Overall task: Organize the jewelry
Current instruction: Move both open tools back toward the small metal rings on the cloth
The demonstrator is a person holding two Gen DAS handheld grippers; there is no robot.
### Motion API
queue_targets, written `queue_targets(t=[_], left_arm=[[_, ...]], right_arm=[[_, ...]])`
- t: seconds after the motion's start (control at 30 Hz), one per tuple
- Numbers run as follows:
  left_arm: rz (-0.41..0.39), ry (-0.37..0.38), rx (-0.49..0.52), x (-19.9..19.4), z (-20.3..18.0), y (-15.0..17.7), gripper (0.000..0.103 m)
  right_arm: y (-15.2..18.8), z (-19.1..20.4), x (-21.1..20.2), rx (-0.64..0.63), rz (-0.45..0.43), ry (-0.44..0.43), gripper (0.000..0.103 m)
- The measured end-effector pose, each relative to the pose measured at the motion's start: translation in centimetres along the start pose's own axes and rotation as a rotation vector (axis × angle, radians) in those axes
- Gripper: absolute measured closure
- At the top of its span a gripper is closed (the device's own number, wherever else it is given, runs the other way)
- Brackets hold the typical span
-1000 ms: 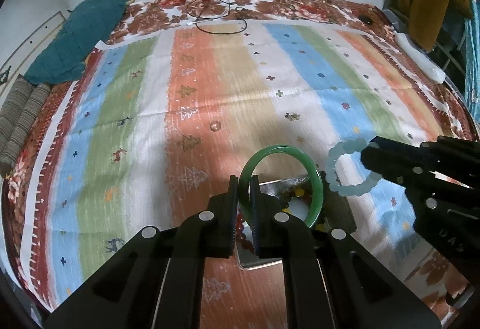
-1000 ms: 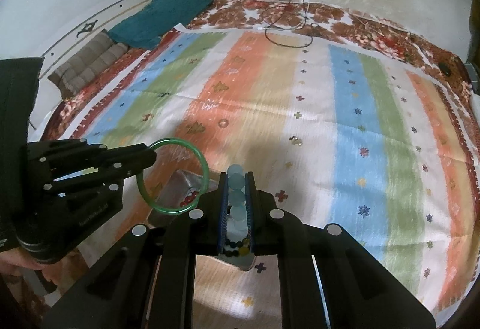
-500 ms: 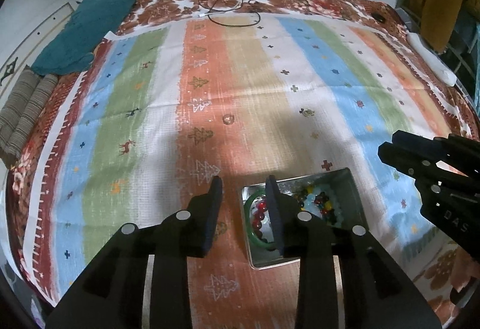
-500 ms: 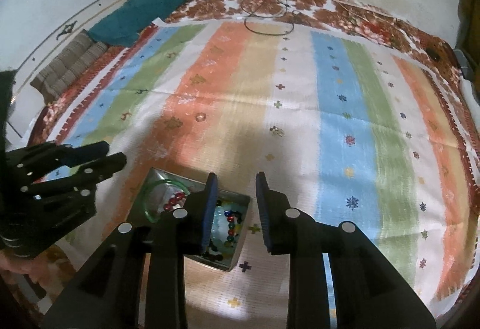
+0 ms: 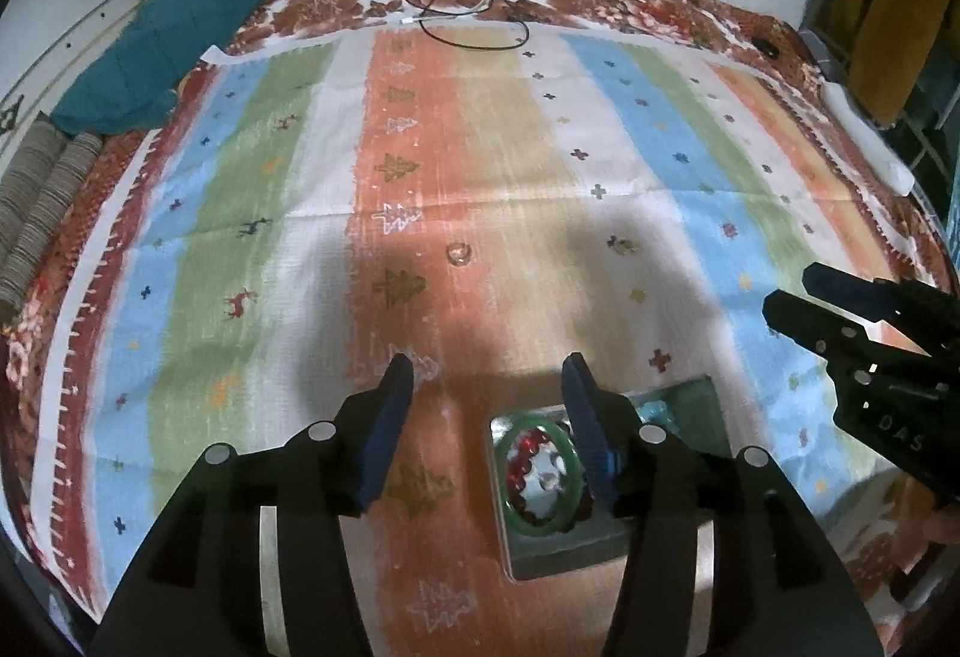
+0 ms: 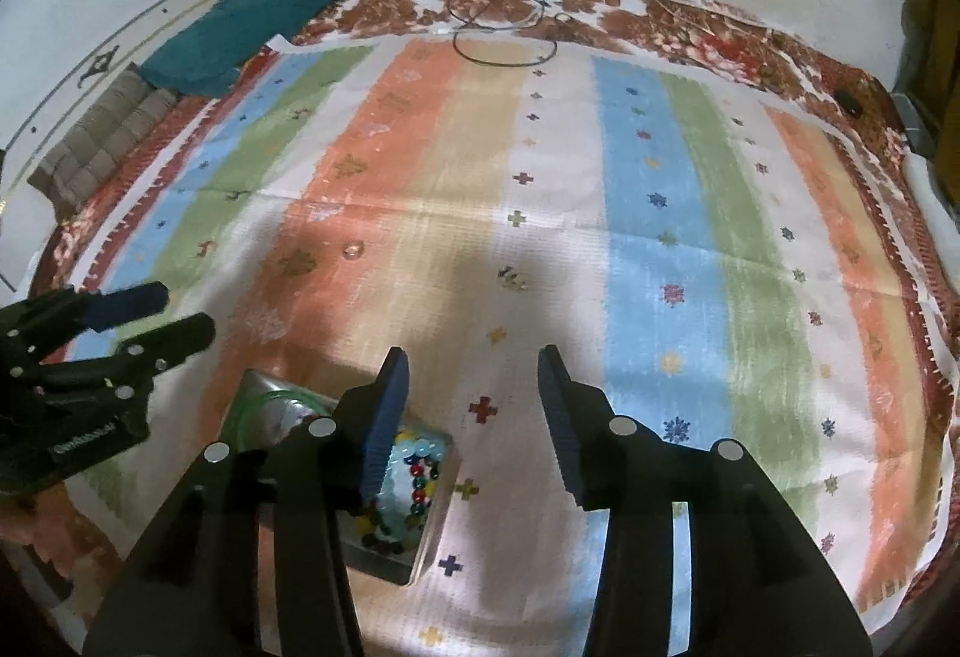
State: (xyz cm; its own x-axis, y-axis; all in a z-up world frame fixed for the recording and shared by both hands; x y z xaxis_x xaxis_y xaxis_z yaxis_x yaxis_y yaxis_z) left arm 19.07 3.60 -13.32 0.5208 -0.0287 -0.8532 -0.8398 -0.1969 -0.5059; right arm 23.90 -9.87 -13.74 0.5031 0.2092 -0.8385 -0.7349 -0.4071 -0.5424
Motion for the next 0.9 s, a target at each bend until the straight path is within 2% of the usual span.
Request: queue_targets(t=[0.1,0.23,0.63,0.9], left_arm=[[0.004,-0.041,0.033,0.8,0.2,-0.7,0.046],[0.015,-0.046,0.046,1.6,0.3,-1.4,0.041],[0.085,-0.07,0.048,5.8,1.9,-3.2,0.041],[0.113,-0.06,0.034,7.8,2.4,-4.2,0.041]], right_arm=[[-0.3,-0.3,1.1,0.001,0.023,0.01,0.056],[-0.9,-0.5,2.1,-0.003,0.038,0.017,0.05],[-2.1,-1.5,6.2,0.011,0.108,0.033,0.05],[-2.5,-1.7,8.6,0.018,0.149,0.032,0.05]])
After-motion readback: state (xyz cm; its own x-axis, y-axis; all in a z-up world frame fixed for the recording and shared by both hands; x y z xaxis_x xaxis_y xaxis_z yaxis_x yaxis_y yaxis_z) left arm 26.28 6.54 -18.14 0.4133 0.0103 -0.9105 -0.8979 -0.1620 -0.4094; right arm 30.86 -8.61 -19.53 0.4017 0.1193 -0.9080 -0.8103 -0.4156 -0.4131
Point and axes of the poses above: each gripper's, at about its wrist camera, not at the fingertips, and x roughly the way its jaws point, z to its left, y to its underside, the point moved 10 cm from there along x, roughly the way its jaws point, and after that the axes turned 4 degrees about y, right-handed, at the moved point
